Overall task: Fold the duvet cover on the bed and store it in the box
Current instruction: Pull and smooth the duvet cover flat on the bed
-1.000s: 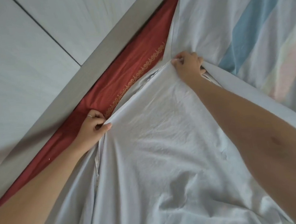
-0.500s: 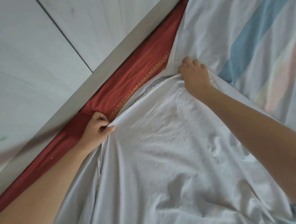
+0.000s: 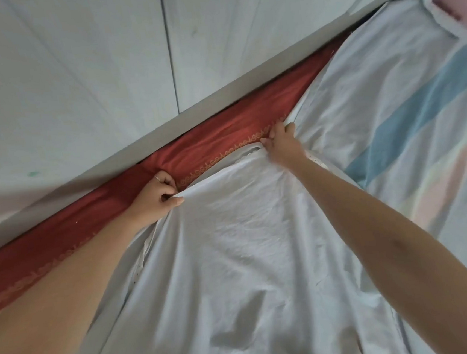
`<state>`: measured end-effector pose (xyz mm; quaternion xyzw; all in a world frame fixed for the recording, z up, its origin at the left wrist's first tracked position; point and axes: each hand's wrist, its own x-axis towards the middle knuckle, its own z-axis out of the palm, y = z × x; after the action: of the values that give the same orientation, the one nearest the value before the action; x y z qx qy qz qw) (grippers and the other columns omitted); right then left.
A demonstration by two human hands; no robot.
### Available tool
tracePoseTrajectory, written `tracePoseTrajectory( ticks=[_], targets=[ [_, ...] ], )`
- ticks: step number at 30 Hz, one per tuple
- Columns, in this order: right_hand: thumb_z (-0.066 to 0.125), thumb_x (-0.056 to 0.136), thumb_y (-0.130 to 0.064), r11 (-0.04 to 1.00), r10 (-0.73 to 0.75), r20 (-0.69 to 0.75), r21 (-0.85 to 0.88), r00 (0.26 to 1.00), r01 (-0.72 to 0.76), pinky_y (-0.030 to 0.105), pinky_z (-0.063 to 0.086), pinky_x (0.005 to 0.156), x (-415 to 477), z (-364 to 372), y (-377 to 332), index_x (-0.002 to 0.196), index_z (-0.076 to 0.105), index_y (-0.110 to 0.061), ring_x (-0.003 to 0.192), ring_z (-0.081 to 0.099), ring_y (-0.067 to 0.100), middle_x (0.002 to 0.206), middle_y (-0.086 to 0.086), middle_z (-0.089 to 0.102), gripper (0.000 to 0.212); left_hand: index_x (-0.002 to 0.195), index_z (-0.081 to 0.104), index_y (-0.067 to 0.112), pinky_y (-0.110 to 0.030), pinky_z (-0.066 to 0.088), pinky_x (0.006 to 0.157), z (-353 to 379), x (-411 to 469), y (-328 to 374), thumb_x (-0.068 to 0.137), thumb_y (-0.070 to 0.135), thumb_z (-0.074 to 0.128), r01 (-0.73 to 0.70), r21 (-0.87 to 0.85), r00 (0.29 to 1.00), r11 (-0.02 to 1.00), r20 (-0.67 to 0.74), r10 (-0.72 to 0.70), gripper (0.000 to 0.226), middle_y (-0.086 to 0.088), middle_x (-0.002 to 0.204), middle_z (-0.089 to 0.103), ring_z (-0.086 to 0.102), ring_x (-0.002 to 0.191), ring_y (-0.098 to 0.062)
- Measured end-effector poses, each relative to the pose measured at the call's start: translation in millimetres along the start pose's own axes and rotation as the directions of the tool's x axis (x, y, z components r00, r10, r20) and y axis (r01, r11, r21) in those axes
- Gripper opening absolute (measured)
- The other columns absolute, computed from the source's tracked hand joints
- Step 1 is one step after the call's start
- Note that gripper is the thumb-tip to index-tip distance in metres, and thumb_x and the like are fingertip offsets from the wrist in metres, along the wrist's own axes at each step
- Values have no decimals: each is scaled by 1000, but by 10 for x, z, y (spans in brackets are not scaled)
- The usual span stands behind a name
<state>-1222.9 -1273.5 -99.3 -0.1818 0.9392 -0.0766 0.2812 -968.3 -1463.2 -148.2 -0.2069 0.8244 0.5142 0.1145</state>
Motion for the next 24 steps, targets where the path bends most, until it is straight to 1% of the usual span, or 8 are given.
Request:
tracePoseTrajectory(
  ticks=[4,7,9,12,15,18,20,24],
  targets=[
    [39,100,-38,999,29,-179,35,983,-23,33,40,68,-17,308,-77,121,42,-5,96,55,32,128,15,35,39,53,53,15,-17,34,71,0,58,-31,70,25,62,7,-7,999,1000,-48,-7,22,12,84,43,46,77,9],
    [34,102,-36,997,42,-337,-41,940,-59,35,46,68,-26,451,-74,118,45,-5,101,55,31,131,17,38,37,56,58,-4,-11,32,72,93,29,-57,70,24,62,6,4,997,1000,-83,-5,31,12,84,43,46,78,10],
    [34,102,-30,1000,27,-434,1,900,-30,36,45,71,-56,537,-80,115,49,-5,101,53,29,127,15,43,32,57,60,-6,-9,32,72,100,22,-55,69,25,62,12,9,995,1000,-95,-11,33,13,84,42,46,78,10],
    [38,100,-28,999,-7,-514,36,858,29,35,41,67,11,544,-85,109,54,-5,95,54,27,118,12,50,29,59,62,-4,-11,33,71,63,66,-24,69,26,63,20,38,996,999,-93,-16,31,13,84,42,46,78,9],
    [38,100,-31,998,-32,-526,29,850,55,34,41,65,38,570,10,106,55,-6,94,55,27,116,11,51,31,68,64,-3,-25,39,77,105,-2,158,78,19,70,63,123,993,990,-102,-50,25,3,90,44,47,80,-4],
    [38,100,-33,997,-15,-513,62,858,55,35,42,66,15,614,-21,105,55,-7,95,55,26,117,10,51,32,89,65,8,-39,43,78,214,-421,383,78,16,70,235,450,932,861,-356,-68,15,-9,113,47,52,96,-26],
    [39,98,-39,991,-11,-484,108,875,73,33,42,67,-30,641,-31,105,55,-8,96,55,25,116,8,51,35,103,61,10,-46,43,83,334,-822,415,66,11,74,378,542,854,751,-517,-57,39,-17,121,46,50,103,-35],
    [45,85,-49,889,-35,-469,389,883,242,30,46,79,-326,519,51,115,49,-7,96,52,18,121,7,45,52,120,54,4,-52,34,92,593,-1515,276,58,6,75,397,643,844,655,-535,14,66,-23,124,42,44,107,-39]
  ],
)
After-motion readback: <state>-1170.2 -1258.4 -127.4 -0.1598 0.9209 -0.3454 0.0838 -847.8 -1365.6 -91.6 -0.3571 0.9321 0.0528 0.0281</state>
